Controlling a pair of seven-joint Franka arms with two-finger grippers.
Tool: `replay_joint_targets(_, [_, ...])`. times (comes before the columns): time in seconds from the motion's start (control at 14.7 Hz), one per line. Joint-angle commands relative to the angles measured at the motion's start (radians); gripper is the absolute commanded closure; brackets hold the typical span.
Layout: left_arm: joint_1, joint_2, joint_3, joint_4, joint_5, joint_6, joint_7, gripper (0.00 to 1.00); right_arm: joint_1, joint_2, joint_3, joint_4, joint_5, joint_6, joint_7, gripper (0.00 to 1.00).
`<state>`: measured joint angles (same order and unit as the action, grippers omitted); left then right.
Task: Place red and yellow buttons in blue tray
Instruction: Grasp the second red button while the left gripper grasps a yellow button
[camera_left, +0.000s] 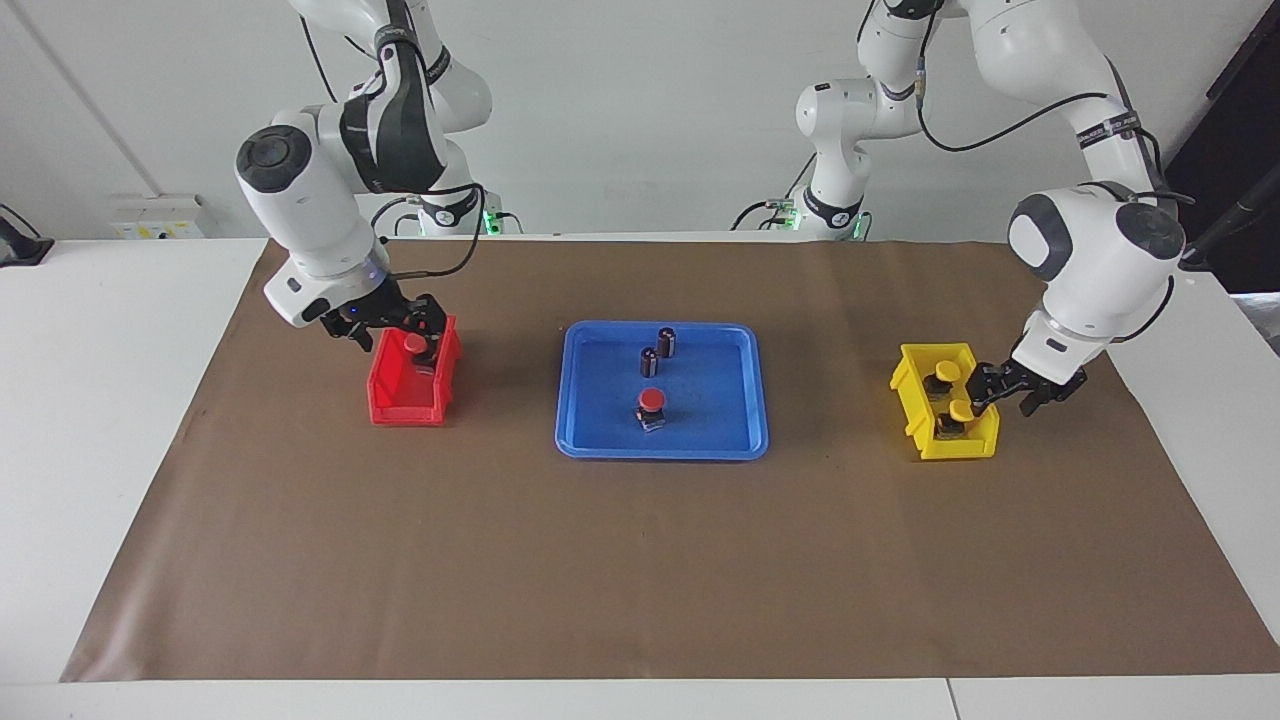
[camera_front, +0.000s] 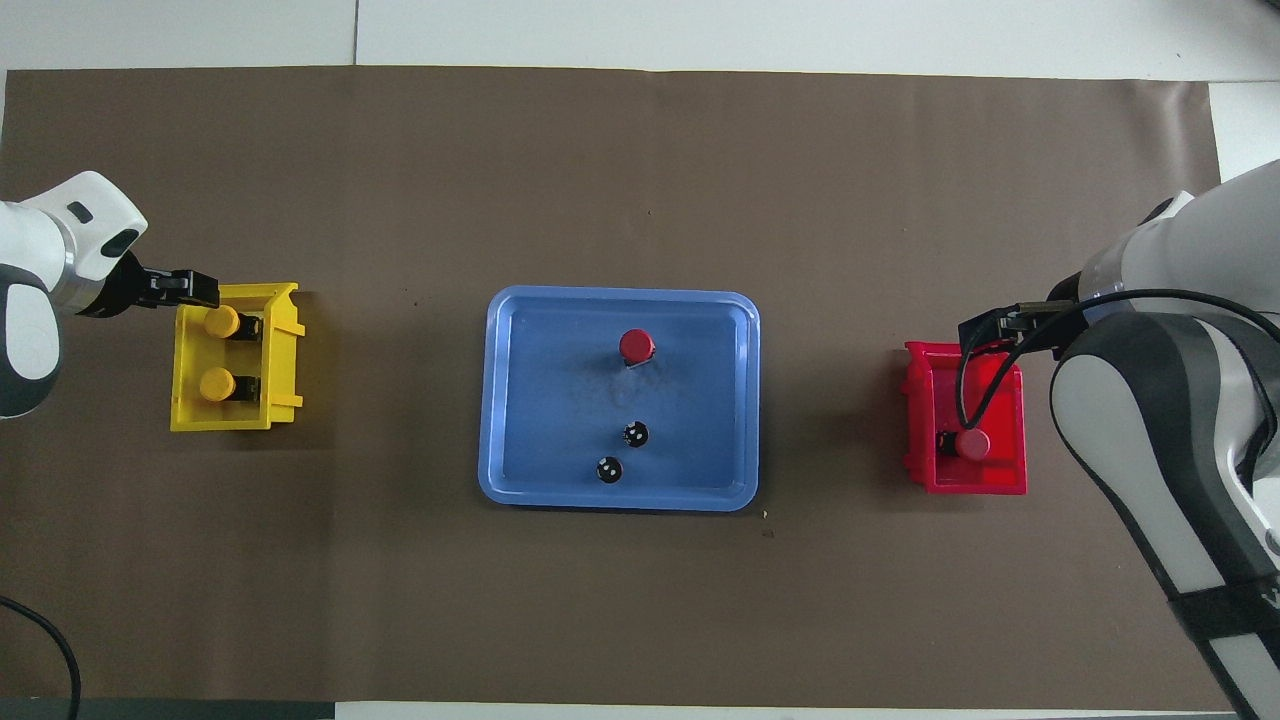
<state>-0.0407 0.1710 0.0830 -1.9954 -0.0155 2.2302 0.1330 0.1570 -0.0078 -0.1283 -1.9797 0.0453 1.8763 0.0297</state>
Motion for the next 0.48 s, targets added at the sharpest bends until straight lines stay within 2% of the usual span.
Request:
replay_joint_targets(0.0, [-0.01,-0.025,-0.005,-0.037,0.014,0.025,-0.071,0.28,-0.008,-0.047,0.015,-0.08,0.005,0.052,-0.011,0.02])
replay_joint_targets(0.14, [-0.025,-0.016,-0.008,-0.017,-0.001,0.013,-0.079,0.28,-0.022,-0.081,0.015,-0.172,0.008,0.114,-0.016,0.1])
replay_joint_targets(0.27, [-0.038,-0.013,-0.008,0.013,-0.026,-0.052,-0.105,0.28,-0.022,-0.119,0.016,-0.267,0.01,0.177,-0.019,0.17])
replay_joint_targets(0.41, [-0.067,-0.018,-0.005,0.003,-0.026,-0.067,-0.118,0.28,-0.022,-0.139,0.015,-0.323,0.01,0.214,-0.019,0.19])
